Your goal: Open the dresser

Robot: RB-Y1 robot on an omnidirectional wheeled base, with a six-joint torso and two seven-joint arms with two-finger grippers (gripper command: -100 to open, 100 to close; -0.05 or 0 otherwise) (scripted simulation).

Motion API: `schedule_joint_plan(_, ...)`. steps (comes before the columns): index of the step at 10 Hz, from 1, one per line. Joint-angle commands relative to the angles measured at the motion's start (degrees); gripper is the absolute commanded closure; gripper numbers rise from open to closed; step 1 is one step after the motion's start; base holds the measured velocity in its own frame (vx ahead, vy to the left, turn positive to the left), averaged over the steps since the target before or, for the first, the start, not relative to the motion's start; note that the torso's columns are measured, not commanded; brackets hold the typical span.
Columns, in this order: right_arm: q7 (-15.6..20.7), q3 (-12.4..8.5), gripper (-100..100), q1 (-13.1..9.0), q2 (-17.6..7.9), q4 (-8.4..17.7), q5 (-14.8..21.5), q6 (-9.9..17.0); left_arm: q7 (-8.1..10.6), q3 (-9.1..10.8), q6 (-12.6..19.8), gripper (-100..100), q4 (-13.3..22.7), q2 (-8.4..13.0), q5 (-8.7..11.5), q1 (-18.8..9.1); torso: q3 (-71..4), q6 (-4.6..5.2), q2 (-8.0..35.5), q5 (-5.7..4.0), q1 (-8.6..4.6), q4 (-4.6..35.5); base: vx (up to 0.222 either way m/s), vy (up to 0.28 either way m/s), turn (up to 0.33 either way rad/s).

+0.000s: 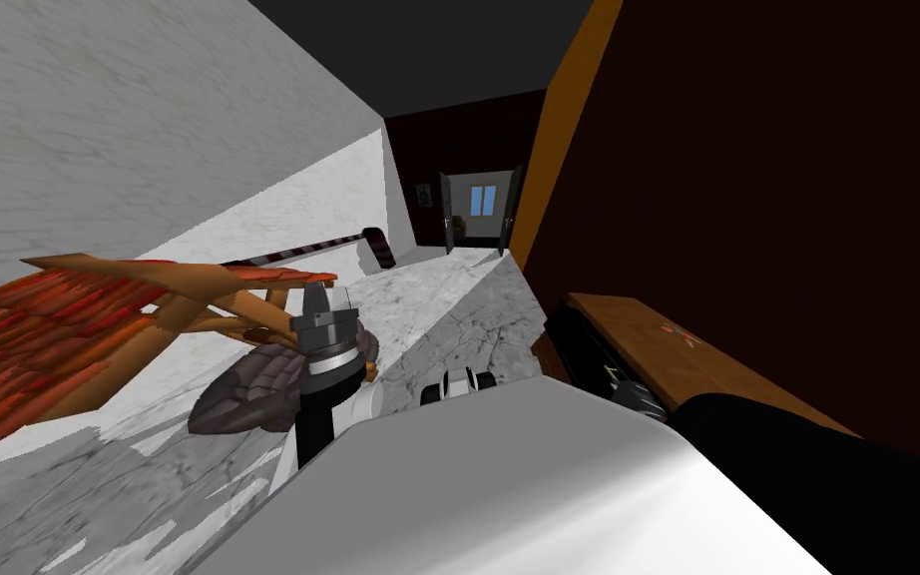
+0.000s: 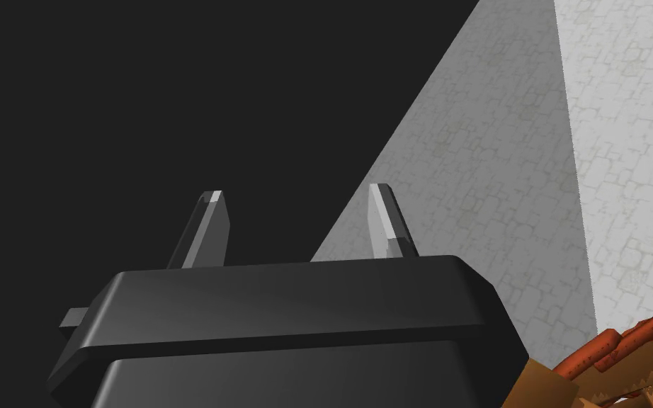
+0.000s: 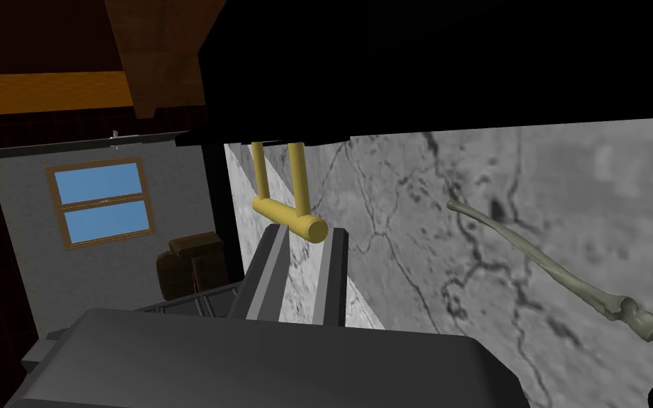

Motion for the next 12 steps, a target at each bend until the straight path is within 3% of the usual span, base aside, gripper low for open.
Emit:
schedule_joint_plan(1, -1.1, -0.1, 100, 0.4, -0.5, 0.2, -1.2, 3.0, 0.0, 0.0, 0.0, 0, 0.0, 0.0, 0.0, 0.0, 0.0, 0.01, 0.0, 0.03, 0.07, 0.0, -0.038, 0.104, 0.205)
schedule_joint_plan(3, -1.9, -0.1, 100, 0.6, -0.9, 0.3, -2.2, 5.0, 0.0, 0.0, 0.0, 0, 0.0, 0.0, 0.0, 0.0, 0.0, -0.13, 0.0, -0.01, 0.25, 0.0, -0.054, 0.127, 0.224)
schedule_joint_plan(4, -1.5, -0.3, 100, 0.5, -0.5, 0.3, -1.6, 4.0, 0.0, 0.0, 0.0, 0, 0.0, 0.0, 0.0, 0.0, 0.1, -0.09, 0.1, 0.0, 0.22, 0.0, -0.017, 0.058, 0.055)
schedule_joint_plan(5, -2.2, -0.4, 100, 0.5, -0.6, 0.6, -3.0, 6.5, 0.0, 0.01, 0.0, 0, 0.0, 0.0, 0.0, 0.0, 0.0, 0.04, 0.0, 0.09, 0.07, 0.0, -0.053, 0.084, 0.314)
schedule_joint_plan(7, -2.7, -0.6, 100, 0.6, -0.7, 0.9, -4.2, 8.9, 0.0, 0.0, 0.0, 0, 0.0, 0.0, 0.0, 0.0, 0.1, -0.34, 0.0, 0.05, 0.27, 0.1, -0.095, 0.134, 0.328)
schedule_joint_plan(11, -3.8, -1.0, 100, 0.8, -0.9, 1.5, -6.8, 13.7, 0.0, 0.0, 0.0, 0, 0.0, 0.0, 0.0, 0.0, 0.0, -0.19, -0.1, 0.02, 0.1, 0.0, -0.048, 0.117, 0.27)
schedule_joint_plan(12, -4.4, -1.7, -100, 3.2, -1.9, 0.3, -9.1, 14.4, 0.0, 0.01, 0.0, 0, 0.0, 0.0, 0.0, 0.0, 0.0, -0.19, -0.1, 0.06, 0.14, 0.0, -0.073, 0.069, 0.429)
